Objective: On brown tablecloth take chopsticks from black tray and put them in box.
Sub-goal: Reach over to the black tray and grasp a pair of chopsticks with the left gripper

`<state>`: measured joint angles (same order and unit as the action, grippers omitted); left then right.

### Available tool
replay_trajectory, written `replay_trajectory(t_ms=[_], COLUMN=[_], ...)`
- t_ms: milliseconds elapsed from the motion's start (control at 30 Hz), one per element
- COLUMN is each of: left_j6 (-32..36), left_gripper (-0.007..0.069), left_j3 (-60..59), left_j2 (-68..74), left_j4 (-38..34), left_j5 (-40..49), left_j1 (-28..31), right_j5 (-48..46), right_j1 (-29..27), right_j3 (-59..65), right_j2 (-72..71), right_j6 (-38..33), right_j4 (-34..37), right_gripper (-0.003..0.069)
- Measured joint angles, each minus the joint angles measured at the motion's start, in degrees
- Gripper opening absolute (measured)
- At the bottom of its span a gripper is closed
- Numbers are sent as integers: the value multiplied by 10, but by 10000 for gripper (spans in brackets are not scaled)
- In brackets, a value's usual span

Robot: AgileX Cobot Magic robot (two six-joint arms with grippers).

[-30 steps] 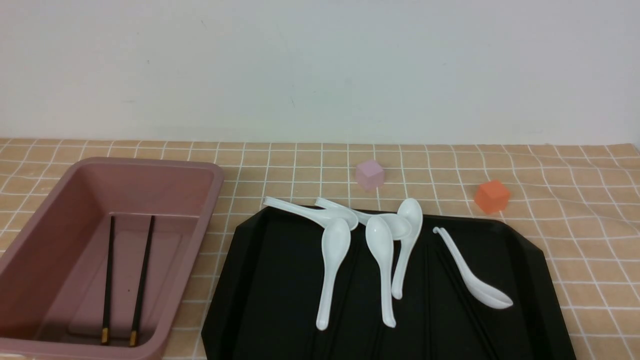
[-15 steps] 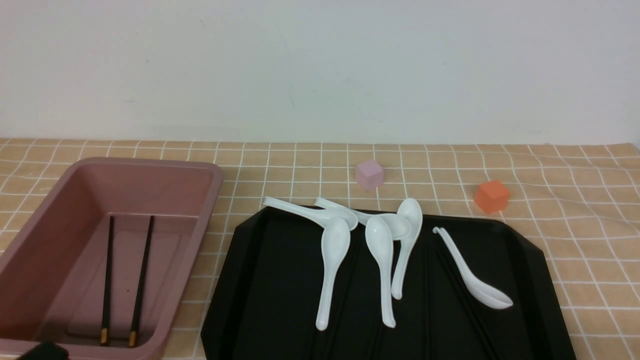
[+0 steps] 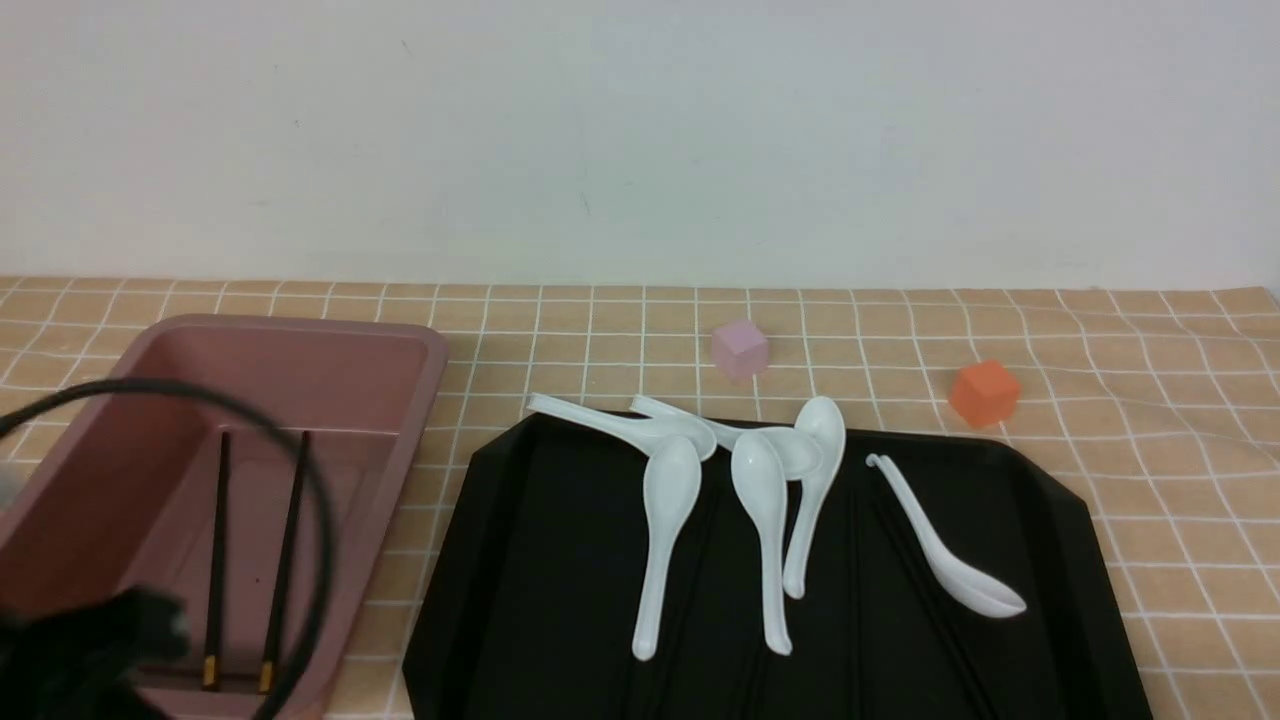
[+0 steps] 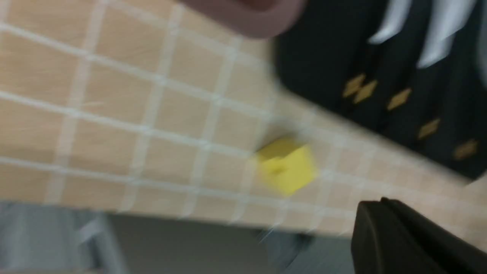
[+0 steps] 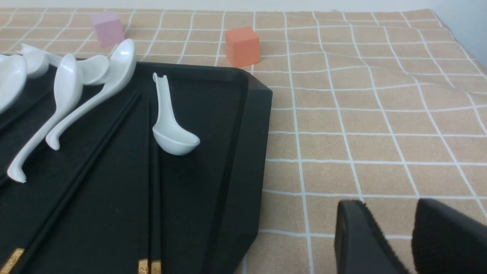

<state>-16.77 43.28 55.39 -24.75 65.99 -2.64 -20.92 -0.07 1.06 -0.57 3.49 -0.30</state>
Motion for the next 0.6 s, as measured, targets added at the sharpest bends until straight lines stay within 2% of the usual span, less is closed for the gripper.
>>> replay_trajectory(t_ms=[133, 233, 267, 300, 467, 600], left_j6=[15, -22, -30, -73, -183, -248], left_gripper=[-13, -13, -13, -13, 2, 105], left_j3=[34, 54, 56, 69, 112, 165], left_j2=[70, 107, 112, 139, 214, 290], left_j4=[-6, 4, 9, 41, 141, 217], left_j5=[-20, -52, -56, -77, -103, -104], left_j1=[-59, -160, -174, -238, -366, -448], right_j5=[0, 0, 0, 0, 0, 0], right_j1=[0, 0, 0, 0, 0, 0], right_j3=[0, 0, 0, 0, 0, 0], right_j2=[0, 0, 0, 0, 0, 0], right_j6=[0, 0, 0, 0, 0, 0], right_j4=[0, 0, 0, 0, 0, 0], right_gripper=[240, 240, 240, 240, 240, 240])
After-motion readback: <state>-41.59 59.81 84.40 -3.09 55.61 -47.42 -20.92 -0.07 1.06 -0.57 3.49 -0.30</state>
